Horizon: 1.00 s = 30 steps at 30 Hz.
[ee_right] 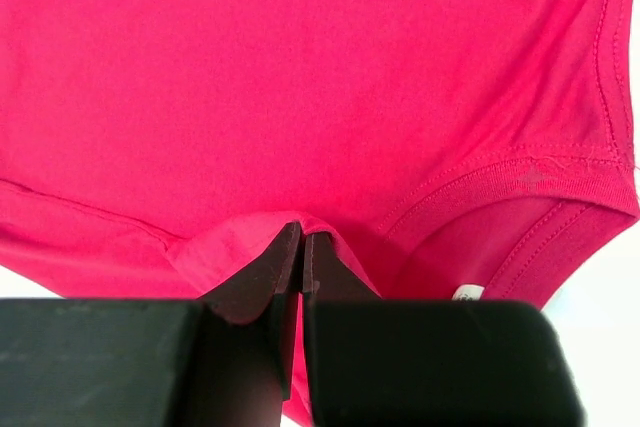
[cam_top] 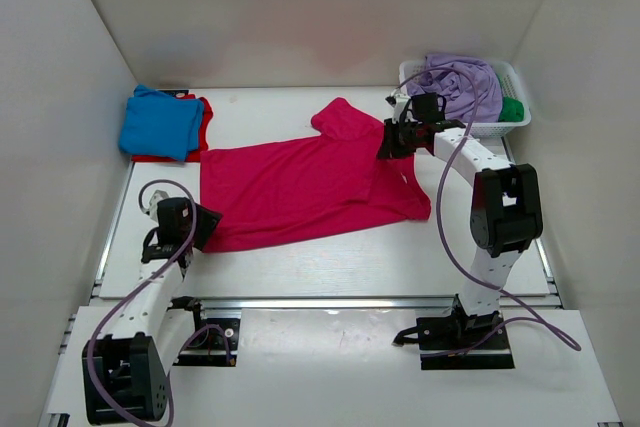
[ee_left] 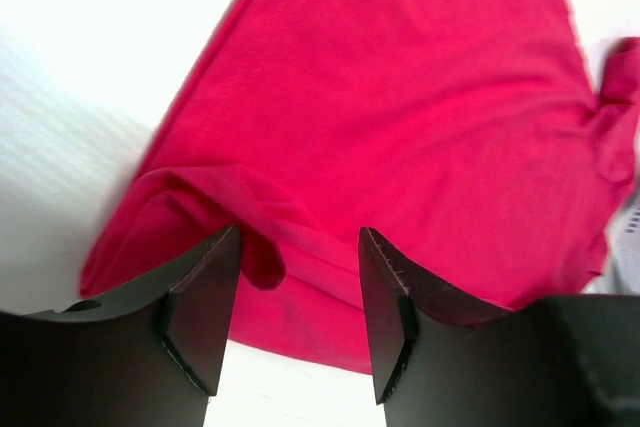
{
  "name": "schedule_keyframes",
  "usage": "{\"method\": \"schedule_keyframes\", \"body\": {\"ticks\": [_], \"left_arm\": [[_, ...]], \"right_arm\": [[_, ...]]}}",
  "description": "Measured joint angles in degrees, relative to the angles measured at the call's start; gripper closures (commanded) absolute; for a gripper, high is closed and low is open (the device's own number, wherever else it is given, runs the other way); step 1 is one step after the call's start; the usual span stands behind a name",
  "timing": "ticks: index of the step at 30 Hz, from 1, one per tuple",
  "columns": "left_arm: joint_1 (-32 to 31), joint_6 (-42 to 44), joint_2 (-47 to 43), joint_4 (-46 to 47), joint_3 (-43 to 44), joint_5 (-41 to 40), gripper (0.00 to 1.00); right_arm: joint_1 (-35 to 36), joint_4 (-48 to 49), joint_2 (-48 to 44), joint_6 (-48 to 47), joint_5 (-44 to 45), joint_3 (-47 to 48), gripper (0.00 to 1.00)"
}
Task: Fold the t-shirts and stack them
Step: Fold the flattened tshirt in 1/3 of the way
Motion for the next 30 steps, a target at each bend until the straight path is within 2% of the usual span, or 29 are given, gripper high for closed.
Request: {"method": "schedule_keyframes", "body": {"ticks": [4, 5, 6, 7, 9, 10, 14, 18, 22, 26, 30], "left_arm": [[0.48, -1.03, 0.00, 0.94, 1.42, 1.05, 0.42], [0.74, -1.49, -0.02, 1.70, 1.49, 1.31, 0.52], [0.90, -2.14, -0.02, 2.14, 1.49, 1.64, 0.65], [1.07, -2.82, 0.00, 2.45, 1.49, 1.90, 0.73], [1.29, -3.21, 0.00, 3.13, 1.46, 2.62, 0.71], [1.33, -3.15, 0.00, 3.23, 1.46, 2.82, 0.65], [0.09, -0.59, -0.37, 0.37, 2.36, 2.12, 0.51], [-1.29, 4.26, -0.68, -4.76, 6.12, 0.48, 0.40], [-4.44, 9.25, -1.86, -9.05, 10.64, -3.65, 0.39], [-4.61, 13.09, -3.52, -11.39, 10.97, -5.70, 0.48], [-4.55, 15.26, 0.17, -12.83, 10.91, -5.84, 0.45]], "right_arm": [[0.00, 0.94, 0.00, 0.57, 0.02, 0.00, 1.00], [0.00, 1.11, 0.00, 0.72, 0.02, 0.00, 1.00], [0.00, 1.40, 0.00, 0.87, 0.02, 0.00, 1.00], [-0.02, 1.57, 0.00, 0.98, -0.02, 0.00, 1.00], [-0.17, 1.81, 0.00, 1.22, -0.13, 0.00, 1.00], [-0.24, 1.81, 0.00, 1.29, -0.26, 0.00, 1.00], [-0.44, 2.03, 0.00, 1.44, -0.42, -0.22, 0.99], [-0.44, 2.10, 0.00, 1.42, -0.44, -0.79, 1.00], [-0.44, 2.25, -0.04, 1.42, -0.44, -1.36, 1.00], [-0.44, 2.23, -0.22, 1.42, -0.48, -2.19, 0.99], [-0.37, 2.34, -0.26, 1.42, -0.48, -2.45, 1.00]]}}
